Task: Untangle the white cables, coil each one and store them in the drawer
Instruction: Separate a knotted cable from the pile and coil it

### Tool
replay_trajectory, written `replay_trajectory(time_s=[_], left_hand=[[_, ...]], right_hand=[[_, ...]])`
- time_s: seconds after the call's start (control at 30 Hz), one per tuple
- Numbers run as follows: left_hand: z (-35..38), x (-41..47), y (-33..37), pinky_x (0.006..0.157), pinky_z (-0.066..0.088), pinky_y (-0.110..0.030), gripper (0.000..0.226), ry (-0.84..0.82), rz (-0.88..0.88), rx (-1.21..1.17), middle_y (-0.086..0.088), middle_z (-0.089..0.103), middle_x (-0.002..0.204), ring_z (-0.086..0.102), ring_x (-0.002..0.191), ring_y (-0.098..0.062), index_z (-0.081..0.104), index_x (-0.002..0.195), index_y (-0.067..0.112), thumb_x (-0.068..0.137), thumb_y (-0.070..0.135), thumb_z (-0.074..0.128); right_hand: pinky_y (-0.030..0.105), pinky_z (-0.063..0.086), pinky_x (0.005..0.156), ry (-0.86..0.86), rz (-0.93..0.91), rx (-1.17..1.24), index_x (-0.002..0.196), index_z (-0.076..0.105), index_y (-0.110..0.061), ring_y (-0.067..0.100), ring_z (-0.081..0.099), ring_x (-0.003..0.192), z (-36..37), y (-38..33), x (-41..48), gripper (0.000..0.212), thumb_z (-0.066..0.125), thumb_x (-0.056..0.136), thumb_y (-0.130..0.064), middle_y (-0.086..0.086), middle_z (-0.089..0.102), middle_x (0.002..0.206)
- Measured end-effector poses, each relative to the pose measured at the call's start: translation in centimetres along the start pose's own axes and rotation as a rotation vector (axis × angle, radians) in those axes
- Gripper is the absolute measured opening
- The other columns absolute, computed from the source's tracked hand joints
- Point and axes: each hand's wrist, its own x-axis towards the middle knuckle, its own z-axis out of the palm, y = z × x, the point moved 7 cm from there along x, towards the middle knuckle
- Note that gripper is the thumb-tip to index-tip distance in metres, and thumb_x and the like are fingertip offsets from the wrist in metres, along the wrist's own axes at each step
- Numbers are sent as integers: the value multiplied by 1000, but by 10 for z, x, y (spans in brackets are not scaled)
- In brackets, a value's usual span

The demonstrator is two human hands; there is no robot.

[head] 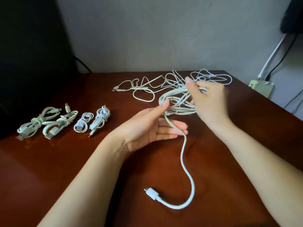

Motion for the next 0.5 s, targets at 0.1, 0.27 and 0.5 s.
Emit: replay_trajectory(time_s=[0.1,0.27,0.5], left_hand=[[2,0,-2,82,58,-32,52,-15,-8,47,-5,67,69,72,78,-27,56,112,9,79,48,49],[-10,-1,10,67,53,-25,31,76,124,51,4,45,58,55,55,-12,65,86,10,84,37,50],[-7,-4,24,60,44,-21,23,49,306,50,3,45,63,45,56,-11,61,93,10,97,20,41]], right_hand=[[20,34,51,26,138,67,50,54,-11,3,44,39,-3,15,4,49,59,93,-34,-4,48,37],[20,39,35,74,363,297,47,47,-16,11,46,30,-2,31,5,50,61,92,-30,-9,39,34],[26,46,41,97,386,282,50,51,-14,15,51,35,-5,36,4,47,63,91,-33,-9,41,35]])
